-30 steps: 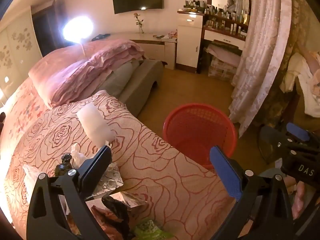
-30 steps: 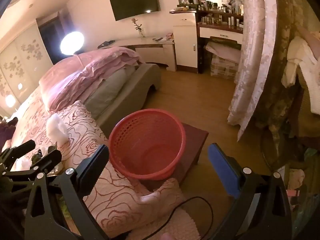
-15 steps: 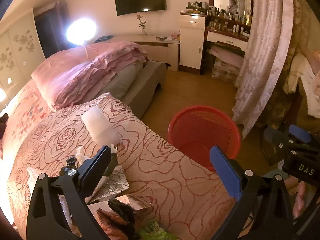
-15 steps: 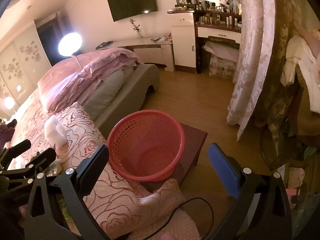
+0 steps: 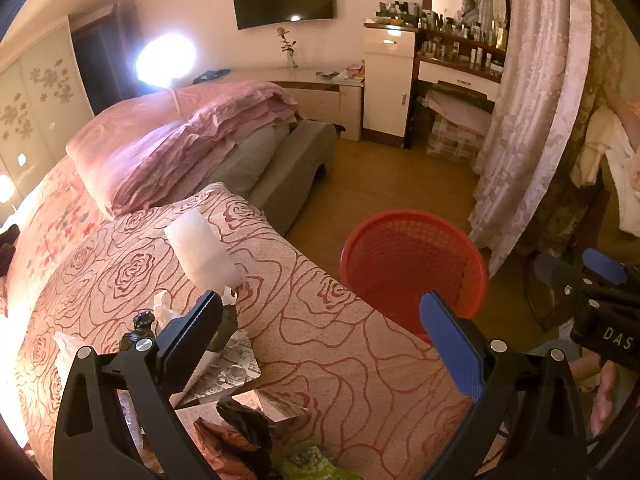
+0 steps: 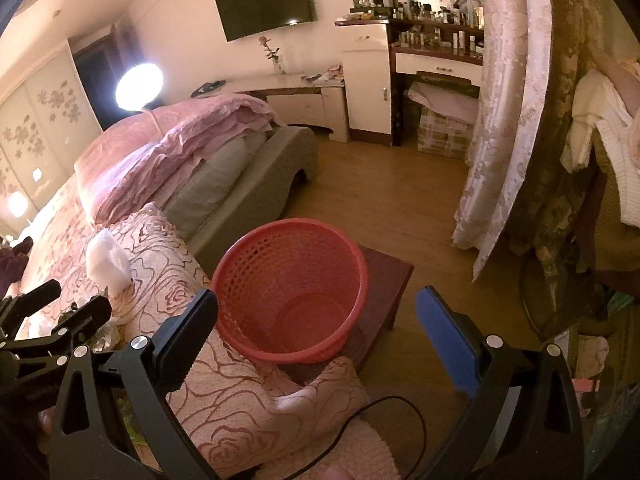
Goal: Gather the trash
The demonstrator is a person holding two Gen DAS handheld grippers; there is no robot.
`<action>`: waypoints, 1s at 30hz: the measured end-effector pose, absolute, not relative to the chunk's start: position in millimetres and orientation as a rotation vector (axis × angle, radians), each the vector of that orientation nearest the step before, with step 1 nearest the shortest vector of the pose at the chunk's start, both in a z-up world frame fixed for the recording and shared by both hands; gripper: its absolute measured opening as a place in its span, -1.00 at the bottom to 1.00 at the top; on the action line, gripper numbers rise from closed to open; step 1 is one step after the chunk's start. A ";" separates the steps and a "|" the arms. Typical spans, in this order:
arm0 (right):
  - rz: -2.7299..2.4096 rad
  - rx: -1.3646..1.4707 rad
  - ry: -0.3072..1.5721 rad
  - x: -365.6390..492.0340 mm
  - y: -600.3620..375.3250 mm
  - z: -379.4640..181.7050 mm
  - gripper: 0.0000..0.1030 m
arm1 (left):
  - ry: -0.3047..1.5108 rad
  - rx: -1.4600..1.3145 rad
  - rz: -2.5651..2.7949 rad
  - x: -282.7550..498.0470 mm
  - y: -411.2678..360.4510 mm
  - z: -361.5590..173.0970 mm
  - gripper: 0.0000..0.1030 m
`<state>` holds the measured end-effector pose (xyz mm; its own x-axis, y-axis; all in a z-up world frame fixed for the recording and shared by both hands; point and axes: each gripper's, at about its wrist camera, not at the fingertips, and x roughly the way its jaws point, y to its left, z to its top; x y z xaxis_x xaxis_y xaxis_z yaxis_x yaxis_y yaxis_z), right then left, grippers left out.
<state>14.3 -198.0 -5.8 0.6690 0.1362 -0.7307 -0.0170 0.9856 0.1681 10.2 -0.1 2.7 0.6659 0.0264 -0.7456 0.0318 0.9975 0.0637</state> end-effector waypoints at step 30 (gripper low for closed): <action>0.097 0.124 0.850 27.5 -185.0 -12.2 0.87 | 0.840 0.080 0.035 16.5 4.4 -5.0 0.85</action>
<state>27.5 -185.0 -12.2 0.6565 0.1350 -0.7422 -0.0363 0.9884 0.1476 16.5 4.4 -5.0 0.6669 0.0624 -0.7425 0.0010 0.9964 0.0846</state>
